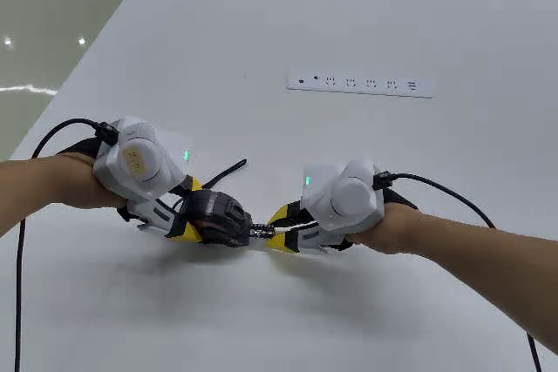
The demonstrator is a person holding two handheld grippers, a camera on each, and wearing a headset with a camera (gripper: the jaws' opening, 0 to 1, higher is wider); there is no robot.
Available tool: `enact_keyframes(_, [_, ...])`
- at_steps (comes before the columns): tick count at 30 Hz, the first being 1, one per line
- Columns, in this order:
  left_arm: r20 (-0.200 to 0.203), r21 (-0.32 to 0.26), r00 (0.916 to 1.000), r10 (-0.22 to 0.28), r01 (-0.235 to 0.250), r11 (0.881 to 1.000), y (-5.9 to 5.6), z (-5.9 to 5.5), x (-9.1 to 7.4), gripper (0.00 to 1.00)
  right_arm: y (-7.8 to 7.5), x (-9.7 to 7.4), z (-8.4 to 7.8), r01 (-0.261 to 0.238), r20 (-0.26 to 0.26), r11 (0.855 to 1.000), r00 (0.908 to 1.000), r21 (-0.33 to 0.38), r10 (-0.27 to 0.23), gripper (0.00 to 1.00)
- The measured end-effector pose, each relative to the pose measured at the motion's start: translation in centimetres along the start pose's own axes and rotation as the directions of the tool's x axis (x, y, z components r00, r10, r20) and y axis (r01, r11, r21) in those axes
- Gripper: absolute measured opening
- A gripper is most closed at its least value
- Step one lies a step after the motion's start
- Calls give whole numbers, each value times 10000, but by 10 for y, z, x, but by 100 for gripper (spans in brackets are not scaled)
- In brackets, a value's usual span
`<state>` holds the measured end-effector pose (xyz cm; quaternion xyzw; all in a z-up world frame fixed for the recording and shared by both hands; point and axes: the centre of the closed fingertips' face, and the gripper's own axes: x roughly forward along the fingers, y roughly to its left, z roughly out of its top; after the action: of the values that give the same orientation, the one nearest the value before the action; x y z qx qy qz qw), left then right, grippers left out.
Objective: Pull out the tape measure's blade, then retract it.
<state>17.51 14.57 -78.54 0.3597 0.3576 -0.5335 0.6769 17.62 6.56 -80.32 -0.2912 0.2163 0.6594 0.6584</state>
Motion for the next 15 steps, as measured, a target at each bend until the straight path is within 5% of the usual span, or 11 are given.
enact_keyframes(15, [-39,-10,10000,-3,3,10000,0,0,0,28,1,-5,0,-20,23,10000,10000,-29,20,12])
